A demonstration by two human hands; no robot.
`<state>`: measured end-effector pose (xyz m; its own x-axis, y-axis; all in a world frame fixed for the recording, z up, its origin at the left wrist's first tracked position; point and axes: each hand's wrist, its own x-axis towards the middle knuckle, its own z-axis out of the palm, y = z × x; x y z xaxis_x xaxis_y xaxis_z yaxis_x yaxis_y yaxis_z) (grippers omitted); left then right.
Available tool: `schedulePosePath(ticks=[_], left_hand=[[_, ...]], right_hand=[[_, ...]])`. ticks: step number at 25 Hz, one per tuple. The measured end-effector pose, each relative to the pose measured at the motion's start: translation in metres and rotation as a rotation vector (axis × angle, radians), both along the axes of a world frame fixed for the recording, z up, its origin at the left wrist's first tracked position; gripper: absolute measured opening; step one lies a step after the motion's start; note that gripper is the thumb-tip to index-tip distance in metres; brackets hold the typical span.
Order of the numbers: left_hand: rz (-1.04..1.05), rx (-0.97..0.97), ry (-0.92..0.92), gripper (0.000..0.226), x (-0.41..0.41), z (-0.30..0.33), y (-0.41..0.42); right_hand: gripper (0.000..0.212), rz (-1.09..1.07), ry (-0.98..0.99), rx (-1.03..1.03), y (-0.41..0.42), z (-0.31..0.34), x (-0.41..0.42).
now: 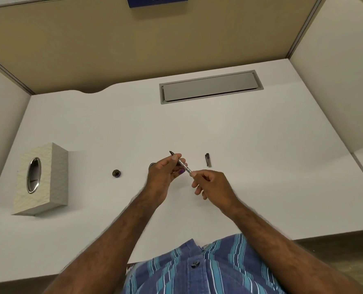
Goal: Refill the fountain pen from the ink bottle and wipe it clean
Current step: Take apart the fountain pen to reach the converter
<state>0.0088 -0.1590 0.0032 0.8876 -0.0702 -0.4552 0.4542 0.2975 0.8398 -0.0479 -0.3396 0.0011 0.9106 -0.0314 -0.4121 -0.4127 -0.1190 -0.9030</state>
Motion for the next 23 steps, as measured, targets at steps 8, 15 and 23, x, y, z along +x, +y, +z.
schedulePosePath(ticks=[8, 15, 23], left_hand=[[0.043, -0.072, 0.033, 0.019, 0.004, 0.003, -0.01], [0.096, -0.09, 0.081, 0.018, 0.007, -0.003, -0.01], [0.072, -0.128, 0.067, 0.025, 0.015, -0.004, -0.008]], right_hand=[[0.011, -0.135, 0.003, 0.13, -0.005, -0.007, 0.007], [0.01, -0.177, -0.025, 0.17, -0.003, -0.007, 0.013], [0.037, -0.177, 0.187, 0.404, -0.004, -0.004, 0.016]])
